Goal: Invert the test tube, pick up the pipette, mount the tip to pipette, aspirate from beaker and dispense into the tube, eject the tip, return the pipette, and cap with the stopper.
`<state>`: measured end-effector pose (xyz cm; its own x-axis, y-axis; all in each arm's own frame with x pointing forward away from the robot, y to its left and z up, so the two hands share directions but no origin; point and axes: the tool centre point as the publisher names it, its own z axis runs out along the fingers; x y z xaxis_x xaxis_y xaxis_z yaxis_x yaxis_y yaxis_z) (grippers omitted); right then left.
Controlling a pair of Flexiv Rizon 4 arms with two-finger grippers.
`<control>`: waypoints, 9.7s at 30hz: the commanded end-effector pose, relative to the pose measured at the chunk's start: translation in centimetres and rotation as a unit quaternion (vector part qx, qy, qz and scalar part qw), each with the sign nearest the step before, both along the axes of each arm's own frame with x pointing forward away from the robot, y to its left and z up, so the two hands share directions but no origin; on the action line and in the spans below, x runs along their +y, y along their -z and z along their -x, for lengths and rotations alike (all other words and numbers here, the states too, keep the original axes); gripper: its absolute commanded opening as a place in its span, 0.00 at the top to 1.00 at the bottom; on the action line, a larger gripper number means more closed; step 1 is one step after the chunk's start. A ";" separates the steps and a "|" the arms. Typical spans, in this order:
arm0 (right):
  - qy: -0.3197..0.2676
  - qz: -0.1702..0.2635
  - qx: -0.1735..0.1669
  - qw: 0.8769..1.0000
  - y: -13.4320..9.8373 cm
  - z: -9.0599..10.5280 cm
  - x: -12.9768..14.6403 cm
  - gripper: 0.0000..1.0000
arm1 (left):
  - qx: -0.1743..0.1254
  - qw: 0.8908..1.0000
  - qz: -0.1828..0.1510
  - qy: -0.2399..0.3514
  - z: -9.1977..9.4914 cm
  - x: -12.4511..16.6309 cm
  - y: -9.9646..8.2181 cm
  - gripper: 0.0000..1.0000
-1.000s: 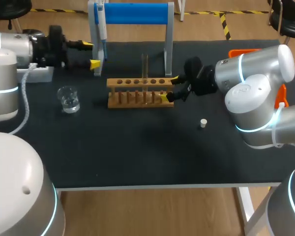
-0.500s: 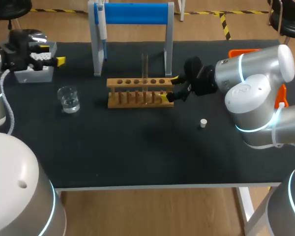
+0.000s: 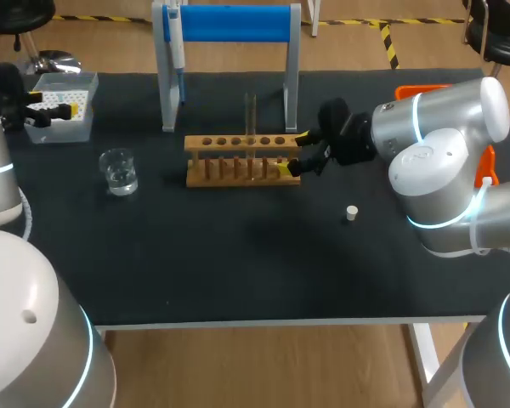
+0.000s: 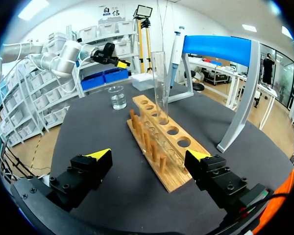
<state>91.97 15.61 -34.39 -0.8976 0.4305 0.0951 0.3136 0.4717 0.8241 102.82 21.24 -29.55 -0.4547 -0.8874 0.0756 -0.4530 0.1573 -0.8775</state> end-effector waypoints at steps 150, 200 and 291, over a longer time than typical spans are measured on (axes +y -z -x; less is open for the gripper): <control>0.000 0.001 0.000 1.000 0.0 0.0 0.0 0.00 | 0.056 0.988 -0.065 -0.125 -10.9 3.5 6.4 0.51; 0.000 0.001 0.000 1.000 0.0 0.0 0.0 0.00 | 0.060 0.988 -0.061 -0.132 -11.8 3.8 7.1 0.58; 0.000 0.001 0.000 1.000 0.0 0.0 0.0 0.00 | -0.012 0.986 -0.112 -0.124 -10.5 2.6 -0.3 1.00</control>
<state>91.97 15.60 -34.39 -0.8976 0.4305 0.0951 0.3136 0.4718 0.8240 114.20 23.90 -29.78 -0.2164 -0.9662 -0.1398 -0.4885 0.2312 -0.8414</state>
